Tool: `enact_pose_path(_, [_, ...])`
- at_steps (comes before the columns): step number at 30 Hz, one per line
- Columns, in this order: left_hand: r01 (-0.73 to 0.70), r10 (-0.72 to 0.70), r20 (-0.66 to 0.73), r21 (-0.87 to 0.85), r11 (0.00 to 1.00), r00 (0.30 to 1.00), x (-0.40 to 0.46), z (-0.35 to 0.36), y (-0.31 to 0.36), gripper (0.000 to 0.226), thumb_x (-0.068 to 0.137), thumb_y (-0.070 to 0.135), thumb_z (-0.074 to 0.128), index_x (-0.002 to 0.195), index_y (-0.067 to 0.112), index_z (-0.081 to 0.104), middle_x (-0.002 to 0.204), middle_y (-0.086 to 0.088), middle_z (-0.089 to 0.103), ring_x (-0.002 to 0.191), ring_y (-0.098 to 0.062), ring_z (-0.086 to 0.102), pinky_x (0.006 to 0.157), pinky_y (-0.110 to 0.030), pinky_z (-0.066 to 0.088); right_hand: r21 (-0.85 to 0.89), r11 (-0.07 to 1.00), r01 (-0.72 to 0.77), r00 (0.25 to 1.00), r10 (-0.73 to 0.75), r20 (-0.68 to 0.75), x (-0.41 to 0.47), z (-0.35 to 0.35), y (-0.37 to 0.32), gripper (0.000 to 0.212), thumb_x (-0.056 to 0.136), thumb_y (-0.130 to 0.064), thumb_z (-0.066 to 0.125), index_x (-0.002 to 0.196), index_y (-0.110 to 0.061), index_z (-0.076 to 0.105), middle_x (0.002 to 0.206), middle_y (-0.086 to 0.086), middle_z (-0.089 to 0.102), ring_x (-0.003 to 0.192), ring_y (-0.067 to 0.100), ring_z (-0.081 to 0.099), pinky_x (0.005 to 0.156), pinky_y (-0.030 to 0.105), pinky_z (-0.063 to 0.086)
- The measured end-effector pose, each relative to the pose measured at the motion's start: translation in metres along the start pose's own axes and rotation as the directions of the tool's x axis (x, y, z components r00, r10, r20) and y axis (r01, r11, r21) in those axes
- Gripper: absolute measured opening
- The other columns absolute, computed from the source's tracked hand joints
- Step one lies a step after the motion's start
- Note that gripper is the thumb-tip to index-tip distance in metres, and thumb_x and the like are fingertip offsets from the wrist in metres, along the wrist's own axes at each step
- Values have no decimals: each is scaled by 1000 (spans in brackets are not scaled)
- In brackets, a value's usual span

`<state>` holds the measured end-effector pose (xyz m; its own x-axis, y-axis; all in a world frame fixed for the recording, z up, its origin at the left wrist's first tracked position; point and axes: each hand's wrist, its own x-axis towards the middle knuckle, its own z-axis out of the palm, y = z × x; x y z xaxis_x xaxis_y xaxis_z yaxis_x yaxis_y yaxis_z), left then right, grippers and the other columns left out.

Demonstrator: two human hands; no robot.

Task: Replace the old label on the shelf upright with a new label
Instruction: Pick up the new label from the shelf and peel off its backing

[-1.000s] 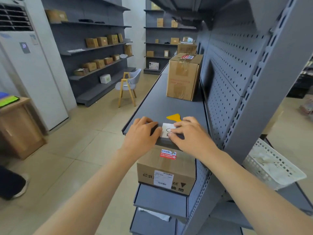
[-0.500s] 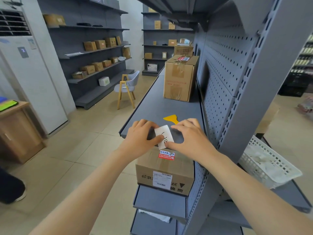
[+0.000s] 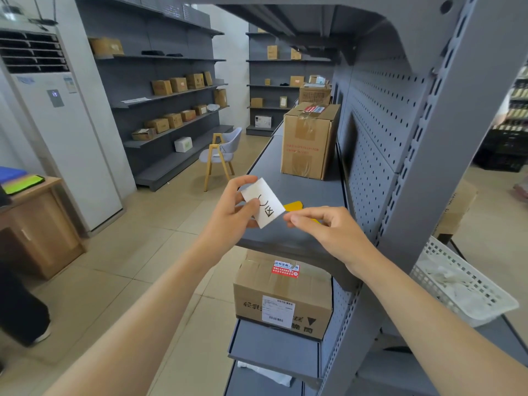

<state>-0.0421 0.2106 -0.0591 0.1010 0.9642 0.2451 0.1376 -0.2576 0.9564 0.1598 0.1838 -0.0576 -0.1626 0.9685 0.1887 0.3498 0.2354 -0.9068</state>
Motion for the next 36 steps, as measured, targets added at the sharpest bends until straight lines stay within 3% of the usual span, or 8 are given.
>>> enact_pose_path(4, [-86,84,32,52,995,996,-4,-2,9,42,107,5,40,142,26,35,115,-7,56,91,-2,64,67,-15,55,20,999,27,999,-26,-31,1,0,-7,16,95,-35,69,86,-41,81,98,-18,80,99,5,64,77,16,48])
enact_pose_path(8, [-161,154,77,98,982,985,-7,-5,18,44,106,4,40,137,35,33,124,-5,51,87,10,62,77,-20,55,16,999,44,999,-43,-20,-1,-1,-10,18,95,-34,70,82,-39,82,97,-21,80,108,23,65,96,46,53])
enact_pose_path(11, [-203,191,99,125,971,977,-8,-4,26,47,105,1,40,134,37,31,124,1,49,88,14,60,75,-14,54,45,997,56,998,-56,-2,-2,-4,-14,19,93,-32,72,78,-35,83,98,-18,80,106,4,68,97,37,52])
enact_pose_path(15, [-225,210,114,135,965,971,-11,-2,36,47,105,3,42,135,38,31,122,8,52,93,8,63,72,-13,54,87,993,76,997,-78,24,-2,-8,-17,13,88,-32,77,76,-33,84,94,-18,78,109,13,64,92,28,48])
enact_pose_path(20, [-237,223,115,128,963,968,-14,1,45,47,104,2,44,135,36,31,121,8,52,94,2,63,69,-11,53,136,987,89,993,-98,62,-5,-13,-23,10,86,-22,79,83,-30,84,89,-17,76,82,-1,62,68,13,44])
enact_pose_path(23, [-221,207,114,123,968,972,-16,2,48,48,104,2,44,138,34,30,128,2,50,96,-13,61,69,-11,53,144,984,100,992,-110,62,-7,-14,-25,15,86,-20,79,81,-32,84,88,-20,76,82,-2,60,70,15,41])
enact_pose_path(31, [-185,173,123,99,978,977,-18,4,49,50,105,3,43,145,31,29,119,3,54,96,-14,62,69,-14,54,126,985,118,991,-125,46,-10,-15,-27,22,88,-21,78,73,-37,82,87,-19,77,83,2,60,74,24,38])
enact_pose_path(36, [-147,137,131,71,987,982,-19,4,45,51,105,4,43,145,34,29,114,5,59,97,-17,64,76,-24,58,106,986,126,992,-128,18,-10,-13,-25,4,76,-37,80,78,-35,83,93,-11,76,77,2,57,73,25,38])
